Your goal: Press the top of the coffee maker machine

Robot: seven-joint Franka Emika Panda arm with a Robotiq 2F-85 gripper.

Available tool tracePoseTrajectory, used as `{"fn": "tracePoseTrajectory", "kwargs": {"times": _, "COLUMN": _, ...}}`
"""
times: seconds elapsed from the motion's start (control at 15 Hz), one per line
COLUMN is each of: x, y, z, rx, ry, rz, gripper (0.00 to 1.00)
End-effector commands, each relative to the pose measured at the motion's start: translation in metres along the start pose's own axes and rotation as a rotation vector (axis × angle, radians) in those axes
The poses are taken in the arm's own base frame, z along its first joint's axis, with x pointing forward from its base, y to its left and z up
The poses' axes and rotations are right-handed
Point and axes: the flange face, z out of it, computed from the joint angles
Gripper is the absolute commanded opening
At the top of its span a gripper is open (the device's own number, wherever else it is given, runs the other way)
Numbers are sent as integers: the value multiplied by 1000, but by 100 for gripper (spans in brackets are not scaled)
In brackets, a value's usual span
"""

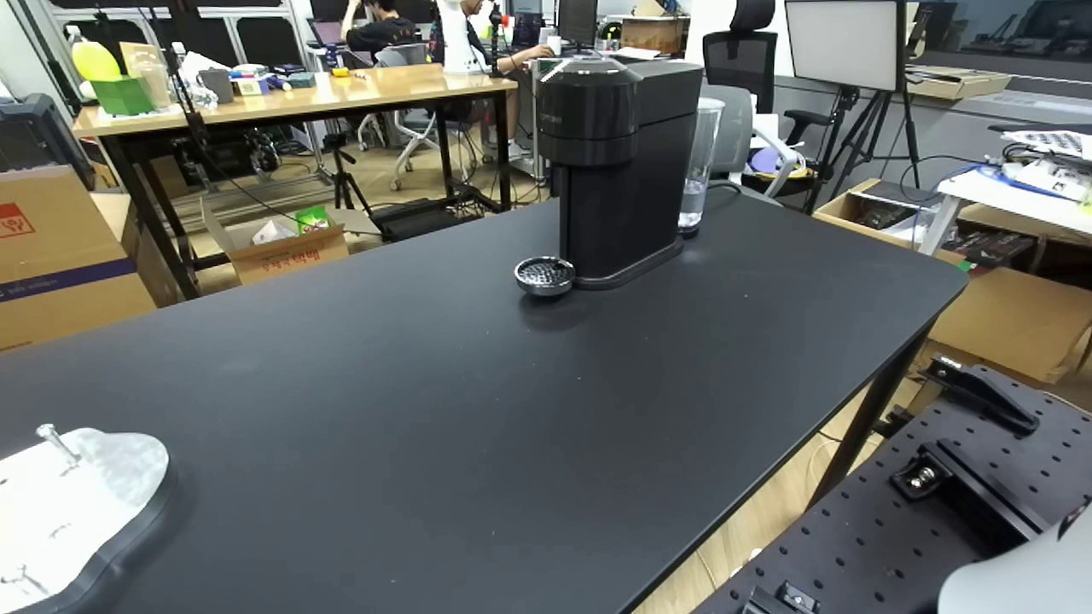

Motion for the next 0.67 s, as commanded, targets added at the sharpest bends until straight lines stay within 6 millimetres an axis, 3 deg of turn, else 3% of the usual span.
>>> {"fn": "tracePoseTrajectory", "kwargs": {"times": 0.0, "x": -1, "y": -1, "z": -2, "rx": 0, "ry": 2, "rz": -2, "gripper": 100}}
{"fn": "tracePoseTrajectory", "kwargs": {"times": 0.13, "x": 3, "y": 4, "z": -5, "rx": -22, "ry": 31, "rz": 46, "gripper": 100}}
{"fn": "tracePoseTrajectory", "kwargs": {"times": 0.4, "x": 29, "y": 25, "z": 4, "rx": -33, "ry": 38, "rz": 118, "gripper": 100}}
{"fn": "tracePoseTrajectory", "kwargs": {"times": 0.47, "x": 37, "y": 31, "z": 8, "rx": -27, "ry": 35, "rz": 131, "gripper": 75}}
{"fn": "tracePoseTrajectory", "kwargs": {"times": 0.53, "x": 43, "y": 35, "z": 12, "rx": -24, "ry": 26, "rz": 133, "gripper": 75}}
{"fn": "tracePoseTrajectory", "kwargs": {"times": 0.6, "x": 49, "y": 39, "z": 15, "rx": -21, "ry": 23, "rz": 140, "gripper": 67}}
